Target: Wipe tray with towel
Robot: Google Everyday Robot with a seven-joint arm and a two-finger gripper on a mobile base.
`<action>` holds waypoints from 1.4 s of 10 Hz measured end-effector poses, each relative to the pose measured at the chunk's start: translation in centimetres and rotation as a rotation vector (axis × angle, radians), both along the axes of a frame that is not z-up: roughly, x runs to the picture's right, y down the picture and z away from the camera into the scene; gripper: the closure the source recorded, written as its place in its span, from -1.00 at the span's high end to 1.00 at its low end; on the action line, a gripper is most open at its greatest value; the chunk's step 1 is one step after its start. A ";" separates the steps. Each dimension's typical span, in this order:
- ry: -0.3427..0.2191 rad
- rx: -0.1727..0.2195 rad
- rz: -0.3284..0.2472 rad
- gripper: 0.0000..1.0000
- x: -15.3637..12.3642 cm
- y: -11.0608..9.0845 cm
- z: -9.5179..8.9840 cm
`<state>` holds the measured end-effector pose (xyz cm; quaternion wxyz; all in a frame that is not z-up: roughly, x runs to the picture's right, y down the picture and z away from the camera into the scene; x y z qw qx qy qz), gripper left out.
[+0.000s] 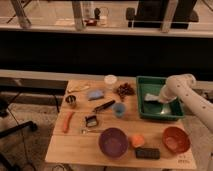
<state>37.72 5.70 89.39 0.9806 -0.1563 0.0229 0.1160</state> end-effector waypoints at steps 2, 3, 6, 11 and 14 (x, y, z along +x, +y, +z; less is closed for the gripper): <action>0.004 0.065 0.012 -1.00 2.0 -0.9 -1.9; -0.001 0.075 0.014 -1.00 2.0 -1.1 -2.2; -0.013 0.085 0.018 -1.00 1.2 -0.1 -1.5; -0.040 0.109 -0.031 -1.00 -1.6 0.3 -2.1; -0.031 0.128 -0.047 -1.00 -1.4 0.0 -2.2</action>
